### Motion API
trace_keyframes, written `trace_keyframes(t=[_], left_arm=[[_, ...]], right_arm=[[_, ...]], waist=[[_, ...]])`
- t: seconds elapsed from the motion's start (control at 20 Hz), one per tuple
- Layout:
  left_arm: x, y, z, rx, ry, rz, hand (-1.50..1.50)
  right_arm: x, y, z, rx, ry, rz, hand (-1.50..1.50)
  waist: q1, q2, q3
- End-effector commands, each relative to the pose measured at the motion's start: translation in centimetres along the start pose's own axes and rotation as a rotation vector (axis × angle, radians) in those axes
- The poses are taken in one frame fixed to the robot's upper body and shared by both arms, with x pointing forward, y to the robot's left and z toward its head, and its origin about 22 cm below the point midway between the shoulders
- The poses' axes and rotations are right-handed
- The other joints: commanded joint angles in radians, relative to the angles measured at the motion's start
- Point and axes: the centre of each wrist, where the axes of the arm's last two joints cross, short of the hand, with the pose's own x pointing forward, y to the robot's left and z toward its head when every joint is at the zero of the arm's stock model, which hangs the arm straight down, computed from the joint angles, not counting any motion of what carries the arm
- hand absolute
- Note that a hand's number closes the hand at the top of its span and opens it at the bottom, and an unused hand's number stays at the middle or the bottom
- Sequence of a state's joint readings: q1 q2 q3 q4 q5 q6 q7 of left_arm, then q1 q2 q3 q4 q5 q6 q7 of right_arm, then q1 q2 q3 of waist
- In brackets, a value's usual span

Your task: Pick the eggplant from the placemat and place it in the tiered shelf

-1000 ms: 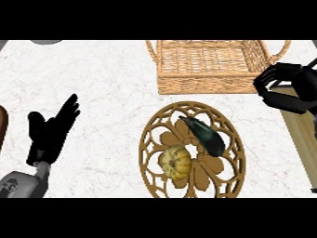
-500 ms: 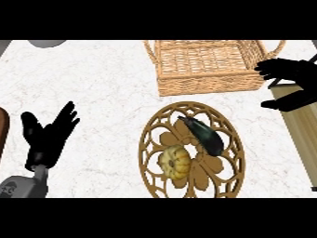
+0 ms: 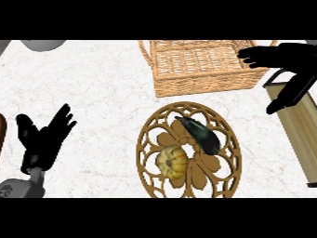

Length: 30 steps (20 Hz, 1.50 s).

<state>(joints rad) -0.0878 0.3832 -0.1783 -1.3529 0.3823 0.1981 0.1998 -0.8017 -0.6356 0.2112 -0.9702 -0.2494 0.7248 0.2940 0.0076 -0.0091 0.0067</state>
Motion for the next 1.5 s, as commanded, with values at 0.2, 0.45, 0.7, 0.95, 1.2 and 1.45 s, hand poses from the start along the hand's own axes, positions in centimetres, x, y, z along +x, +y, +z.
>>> trace_keyframes(t=[0.2,0.45,0.7,0.95,1.2,1.45], left_arm=[[-2.3,0.2,0.9,0.005,0.089,0.006,0.0],[-1.4,1.6,0.8,0.01,0.066,0.002,0.0],[-1.4,0.8,-0.3,0.018,0.084,-0.011,0.0],[-2.5,-0.5,-0.3,0.005,0.089,0.011,0.0],[-2.9,-0.1,0.7,-0.004,0.071,0.011,0.0],[-0.8,1.0,0.1,0.007,0.066,0.005,0.0]], right_arm=[[9.2,4.1,-4.1,0.021,0.15,0.139,-1.5],[11.7,6.8,-6.0,-0.046,0.265,0.203,-1.5],[11.7,8.7,-7.5,-0.016,0.343,0.256,-1.5],[10.3,12.6,-9.8,0.053,0.39,0.311,-1.5],[9.9,13.1,-8.9,0.064,0.448,0.381,-1.5],[11.4,12.8,-8.5,0.006,0.467,0.402,-1.5]], waist=[[-0.004,0.002,-0.009],[0.001,0.005,-0.008],[-0.004,0.009,-0.007],[-0.005,0.011,-0.007],[-0.007,0.009,-0.007],[-0.003,0.008,-0.007]])
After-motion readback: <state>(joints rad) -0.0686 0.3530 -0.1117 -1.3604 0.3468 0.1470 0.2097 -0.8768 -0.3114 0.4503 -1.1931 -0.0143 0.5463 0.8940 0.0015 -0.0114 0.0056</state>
